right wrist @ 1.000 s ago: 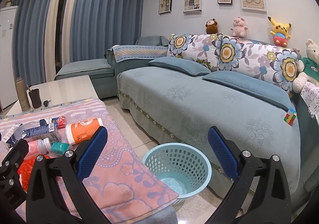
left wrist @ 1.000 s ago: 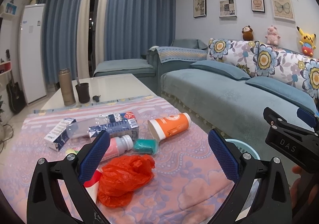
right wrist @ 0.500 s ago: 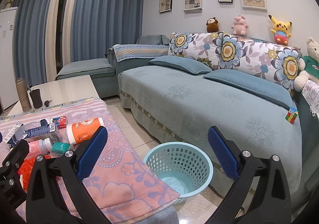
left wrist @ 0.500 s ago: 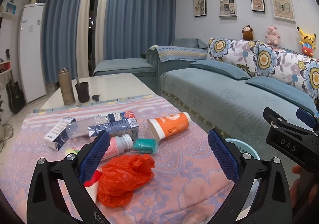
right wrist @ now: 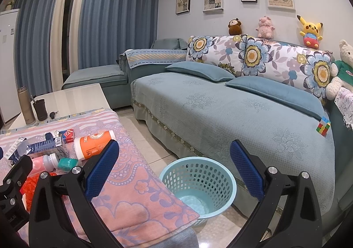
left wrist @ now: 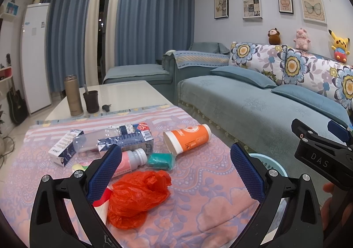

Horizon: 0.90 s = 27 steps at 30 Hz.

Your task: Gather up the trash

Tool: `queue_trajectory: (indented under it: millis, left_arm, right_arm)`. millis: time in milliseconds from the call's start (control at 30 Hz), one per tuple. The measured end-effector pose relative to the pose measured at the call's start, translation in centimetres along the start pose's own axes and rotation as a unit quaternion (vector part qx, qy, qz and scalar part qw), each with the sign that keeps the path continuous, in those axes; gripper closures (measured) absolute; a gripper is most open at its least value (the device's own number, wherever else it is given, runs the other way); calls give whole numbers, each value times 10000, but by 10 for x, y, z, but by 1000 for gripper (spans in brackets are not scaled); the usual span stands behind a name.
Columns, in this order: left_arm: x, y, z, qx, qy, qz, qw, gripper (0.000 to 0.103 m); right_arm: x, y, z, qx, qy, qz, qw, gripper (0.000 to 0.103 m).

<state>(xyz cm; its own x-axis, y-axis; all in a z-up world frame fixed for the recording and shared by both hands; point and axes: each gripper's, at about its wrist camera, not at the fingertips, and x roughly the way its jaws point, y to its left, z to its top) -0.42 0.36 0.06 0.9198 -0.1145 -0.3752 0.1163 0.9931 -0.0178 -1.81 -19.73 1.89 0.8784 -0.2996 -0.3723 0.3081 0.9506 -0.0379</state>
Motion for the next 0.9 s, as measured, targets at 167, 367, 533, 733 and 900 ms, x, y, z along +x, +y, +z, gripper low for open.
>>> queue_trajectory:
  millis: [167,367,533,733,900]
  left_arm:
    - [0,0,0,-2,3,-2,10000,7]
    - [0,0,0,1,5,-3,10000,7]
    - [1,0,-1,-8,5,-9,10000,7]
    - [0,0,-1,-21,-2,3,10000,7]
    - [-9,5,1,-183,-93,152,9997,7]
  right_arm:
    - [1,1,0,3,4,-3,10000,8]
    - [2,6,-1,13,24,8,10000,8]
    - [5,10,-3,49,63,42,10000,8]
    - [6,8,-3,81,71,48,9999,8]
    - [3,9,-3,29,31,30,10000,8]
